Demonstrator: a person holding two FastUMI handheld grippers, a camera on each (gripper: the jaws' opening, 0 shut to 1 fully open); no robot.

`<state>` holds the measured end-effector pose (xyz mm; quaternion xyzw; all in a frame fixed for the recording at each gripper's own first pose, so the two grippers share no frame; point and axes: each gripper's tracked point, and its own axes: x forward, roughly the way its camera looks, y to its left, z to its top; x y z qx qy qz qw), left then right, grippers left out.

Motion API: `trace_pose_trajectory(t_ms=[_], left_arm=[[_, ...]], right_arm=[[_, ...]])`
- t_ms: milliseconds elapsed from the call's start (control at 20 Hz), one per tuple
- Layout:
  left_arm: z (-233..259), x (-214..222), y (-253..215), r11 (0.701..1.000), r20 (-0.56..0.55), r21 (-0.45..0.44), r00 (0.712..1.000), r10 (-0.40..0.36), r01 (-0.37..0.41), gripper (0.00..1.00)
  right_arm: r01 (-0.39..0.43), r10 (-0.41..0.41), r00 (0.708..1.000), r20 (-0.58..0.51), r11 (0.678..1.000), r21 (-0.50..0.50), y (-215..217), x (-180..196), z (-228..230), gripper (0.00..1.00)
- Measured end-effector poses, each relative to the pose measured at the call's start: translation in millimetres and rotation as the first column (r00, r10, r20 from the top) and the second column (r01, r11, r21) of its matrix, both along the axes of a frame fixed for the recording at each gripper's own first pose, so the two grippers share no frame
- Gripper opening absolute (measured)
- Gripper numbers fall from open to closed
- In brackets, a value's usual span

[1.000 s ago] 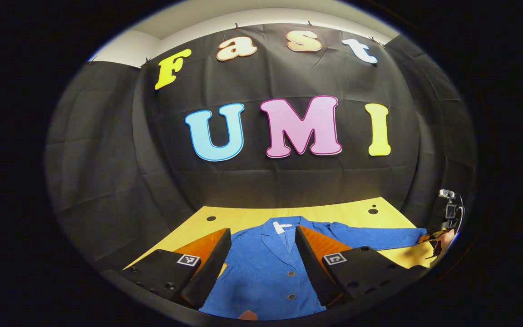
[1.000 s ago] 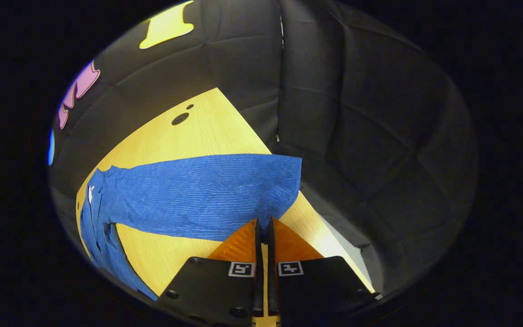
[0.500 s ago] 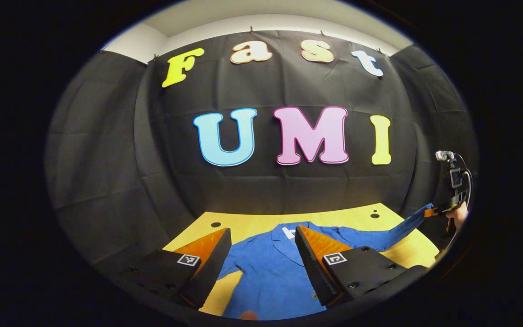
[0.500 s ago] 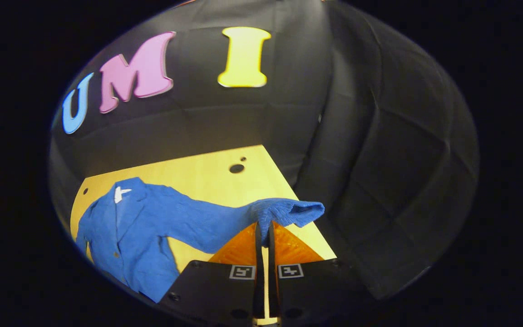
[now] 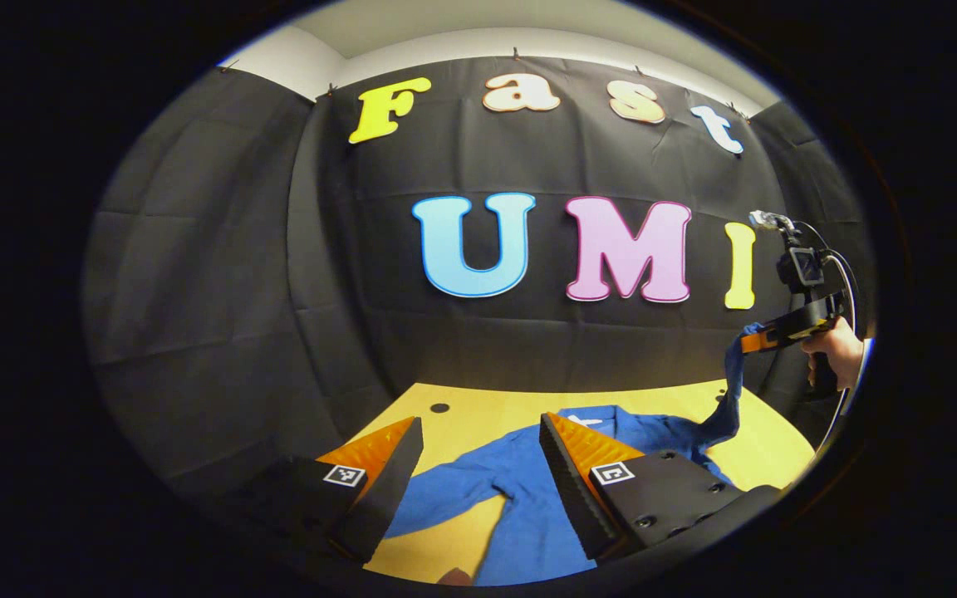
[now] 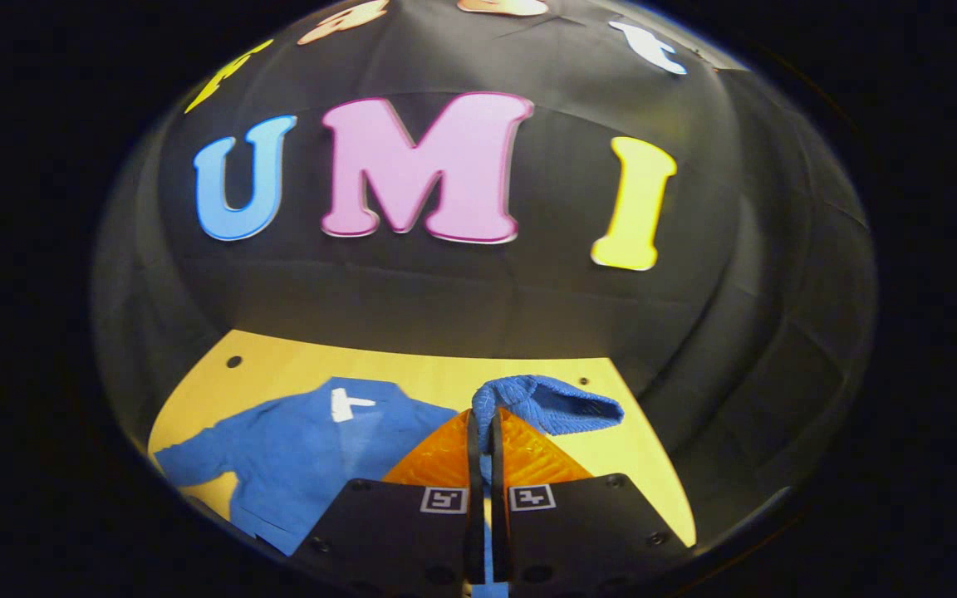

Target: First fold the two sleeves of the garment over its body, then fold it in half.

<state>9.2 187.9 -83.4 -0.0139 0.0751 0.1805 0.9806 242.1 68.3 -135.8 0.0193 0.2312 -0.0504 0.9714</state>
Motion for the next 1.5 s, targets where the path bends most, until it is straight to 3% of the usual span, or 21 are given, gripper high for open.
trace_pose_trajectory(t_ms=[200,250,400,600,700,750,850,950,1100,1200,1300,1500], left_arm=[[-21.2,-28.8,38.7,0.997,-0.039,-0.002,0.996,0.083,-0.084,0.81],[-29.4,-37.3,49.2,0.994,-0.062,0.004,0.992,0.107,-0.107,0.81],[-42.5,-66.5,80.6,0.983,-0.108,0.021,0.977,0.184,-0.183,0.81],[-67.4,-96.8,105.7,0.967,-0.169,0.001,0.953,0.251,-0.255,0.81],[-75.4,-108.1,119.1,0.956,-0.212,0.02,0.934,0.289,-0.292,0.81],[-74.1,-110.7,124.2,0.953,-0.211,0.026,0.93,0.3,-0.301,0.82],[-73.0,-111.1,130.3,0.951,-0.206,0.023,0.929,0.307,-0.31,0.81],[-85.8,-102.1,134.6,0.95,-0.204,-0.009,0.931,0.304,-0.312,0.81],[-122.0,-88.2,141.0,0.947,-0.247,-0.05,0.922,0.297,-0.318,0.81],[-152.8,-81.0,148.7,0.944,-0.297,-0.076,0.911,0.286,-0.321,0.81],[-191.4,-85.5,152.3,0.931,-0.417,-0.131,0.871,0.261,-0.341,0.81],[-246.7,-74.1,176.9,0.905,-0.506,-0.173,0.823,0.257,-0.388,0.84]], right_arm=[[-0.168,0.171,0.984,-0.039,0.983,0.08,122.8,37.8,-44.2,0.04],[-0.202,0.212,0.975,-0.073,0.972,0.119,149.6,31.2,-68.5,0.0],[-0.295,0.329,0.934,-0.14,0.931,0.215,219.5,35.5,-132.1,0.04],[-0.306,0.379,0.908,-0.179,0.891,0.335,271.9,49.6,-188.9,0.04],[-0.311,0.421,0.89,-0.177,0.843,0.44,297.6,50.5,-196.6,0.06],[-0.298,0.431,0.883,-0.185,0.82,0.49,304.5,48.4,-196.9,0.1],[-0.285,0.448,0.876,-0.181,0.782,0.554,316.0,49.1,-193.7,0.36],[-0.305,0.457,0.877,-0.149,0.769,0.562,316.1,49.8,-182.6,0.51],[-0.349,0.483,0.867,-0.12,0.762,0.545,305.9,38.4,-157.1,0.98],[-0.414,0.515,0.854,-0.072,0.759,0.503,294.9,24.9,-128.4,0.96],[-0.484,0.545,0.839,-0.007,0.751,0.449,278.5,3.8,-91.1,0.96],[-0.529,0.546,0.834,0.085,0.744,0.408,233.4,-47.0,-25.2,0.96]])
